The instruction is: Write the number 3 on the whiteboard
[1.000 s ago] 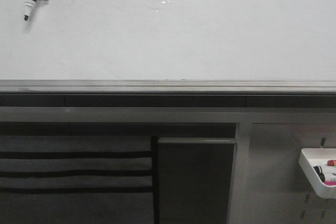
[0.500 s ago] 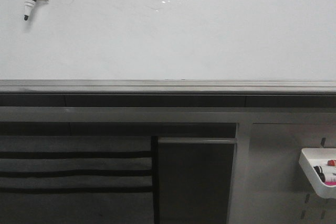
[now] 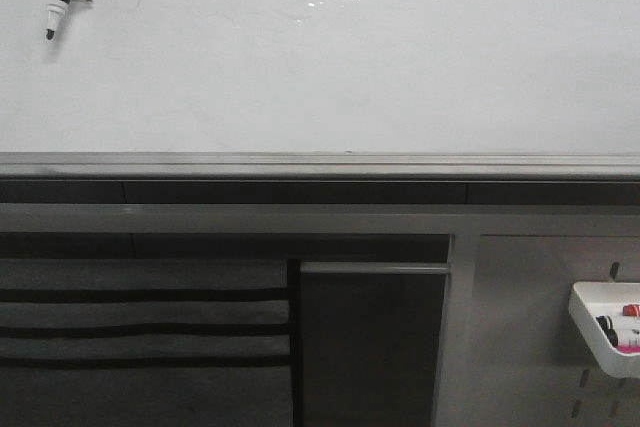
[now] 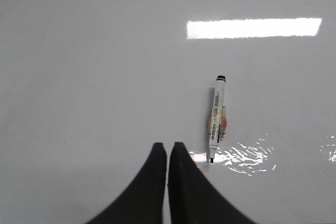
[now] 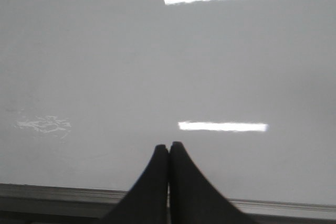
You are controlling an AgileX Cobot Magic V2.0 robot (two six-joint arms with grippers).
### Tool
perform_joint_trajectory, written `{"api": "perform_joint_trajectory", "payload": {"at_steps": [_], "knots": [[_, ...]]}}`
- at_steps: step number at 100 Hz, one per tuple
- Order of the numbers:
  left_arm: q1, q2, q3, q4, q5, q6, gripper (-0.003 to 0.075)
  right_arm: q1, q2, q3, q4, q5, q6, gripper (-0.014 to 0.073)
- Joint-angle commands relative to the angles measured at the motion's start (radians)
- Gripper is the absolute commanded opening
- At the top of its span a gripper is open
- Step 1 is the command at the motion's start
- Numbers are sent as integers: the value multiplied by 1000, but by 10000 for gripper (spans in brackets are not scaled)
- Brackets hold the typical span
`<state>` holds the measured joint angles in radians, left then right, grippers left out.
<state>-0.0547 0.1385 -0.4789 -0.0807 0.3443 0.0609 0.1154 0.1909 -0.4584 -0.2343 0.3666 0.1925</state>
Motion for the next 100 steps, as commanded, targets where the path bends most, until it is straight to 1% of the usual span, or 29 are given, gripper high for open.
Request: {"api": "perform_joint_trajectory", "payload": {"at_steps": [1, 23, 79, 84, 88, 91, 93, 94, 95, 98, 100], "knots": [[3, 63, -71, 3, -38, -7, -18, -5, 86, -87, -57, -27, -10, -74], [3, 78, -74, 3, -58, -7, -18, -5, 150, -100, -65, -42, -10, -74], [3, 78, -74, 5, -63, -7, -13, -5, 152, -98, -65, -42, -10, -66], [3, 78, -74, 5, -64, -7, 27, -5, 152, -98, -65, -42, -10, -24], [4, 78, -74, 10, -64, -7, 82, -5, 154, -98, -67, -42, -10, 46], [4, 78, -74, 16, -64, -7, 155, -5, 153, -98, -68, -42, -10, 107], [4, 78, -74, 24, -64, -7, 188, -5, 153, -98, -70, -42, -10, 157], [4, 78, -74, 27, -64, -7, 223, -5, 153, -98, -70, -42, -10, 190], [4, 78, -74, 31, -64, -7, 240, -5, 153, -98, -70, -42, -10, 208], [4, 78, -74, 40, -64, -7, 326, -5, 153, -98, -74, -42, -10, 275], [4, 78, -74, 45, -64, -7, 359, -5, 153, -98, -74, -42, -10, 322]]}}
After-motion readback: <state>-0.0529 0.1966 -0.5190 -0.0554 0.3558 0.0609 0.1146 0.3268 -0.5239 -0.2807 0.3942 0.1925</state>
